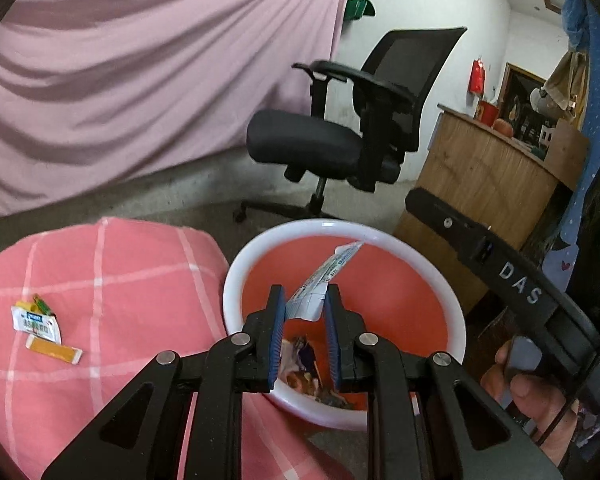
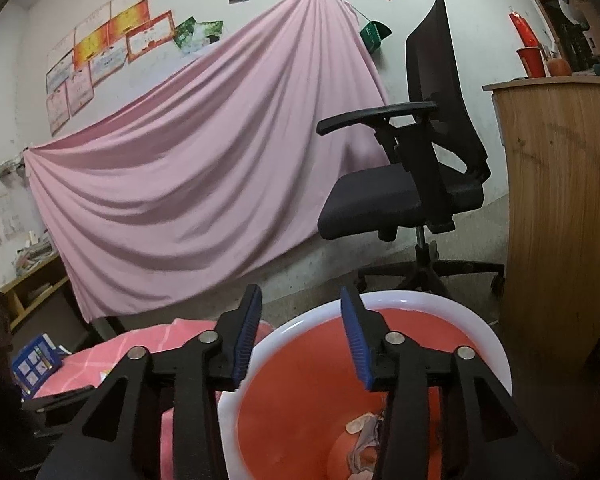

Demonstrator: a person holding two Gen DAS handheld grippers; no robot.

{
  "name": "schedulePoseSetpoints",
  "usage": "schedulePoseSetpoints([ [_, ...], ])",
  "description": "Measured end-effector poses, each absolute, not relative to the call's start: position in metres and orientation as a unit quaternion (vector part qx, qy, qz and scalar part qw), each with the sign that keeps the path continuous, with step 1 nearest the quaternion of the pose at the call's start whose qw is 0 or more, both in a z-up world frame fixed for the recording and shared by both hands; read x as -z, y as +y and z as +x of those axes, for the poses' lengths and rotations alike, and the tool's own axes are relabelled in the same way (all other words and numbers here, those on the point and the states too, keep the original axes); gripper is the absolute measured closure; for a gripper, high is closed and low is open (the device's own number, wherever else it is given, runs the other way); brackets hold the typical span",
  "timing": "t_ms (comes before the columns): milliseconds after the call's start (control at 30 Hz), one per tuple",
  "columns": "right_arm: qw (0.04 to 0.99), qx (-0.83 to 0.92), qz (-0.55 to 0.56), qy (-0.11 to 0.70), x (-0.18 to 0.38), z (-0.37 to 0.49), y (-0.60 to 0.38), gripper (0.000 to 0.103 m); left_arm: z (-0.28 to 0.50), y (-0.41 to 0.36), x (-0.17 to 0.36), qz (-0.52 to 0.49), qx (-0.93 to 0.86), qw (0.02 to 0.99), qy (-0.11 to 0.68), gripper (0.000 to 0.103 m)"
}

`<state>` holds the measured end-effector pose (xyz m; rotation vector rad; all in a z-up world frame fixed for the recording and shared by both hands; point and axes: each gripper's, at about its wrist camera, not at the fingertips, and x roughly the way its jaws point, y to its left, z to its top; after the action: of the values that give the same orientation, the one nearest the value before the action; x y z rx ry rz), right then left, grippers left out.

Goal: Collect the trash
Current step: 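Open both tools to drop the strip and slice into the bucket, then move both tools back toward the remaining items on the table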

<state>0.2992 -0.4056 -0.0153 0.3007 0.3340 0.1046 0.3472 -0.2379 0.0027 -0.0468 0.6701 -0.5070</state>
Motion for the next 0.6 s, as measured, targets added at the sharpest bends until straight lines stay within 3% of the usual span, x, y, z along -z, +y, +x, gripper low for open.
schedulePoseSetpoints([
  [133, 0.973, -0.050, 0.149, 0.170, 0.016, 0.300, -0.404, 0.054, 0.349, -0.232, 0.000, -0.034, 0.242, 0.910, 0.334, 0.067],
  [500, 0.972, -0.042, 0.158, 0.171, 0.015, 0.302, -0.404, 0.052, 0.346, -0.192, -0.012, -0.071, 0.199, 0.924, 0.318, 0.065],
  [600, 0.973, -0.047, 0.157, 0.162, 0.012, 0.299, -0.400, 0.041, 0.341, -0.174, -0.019, -0.083, 0.183, 0.931, 0.304, 0.061],
])
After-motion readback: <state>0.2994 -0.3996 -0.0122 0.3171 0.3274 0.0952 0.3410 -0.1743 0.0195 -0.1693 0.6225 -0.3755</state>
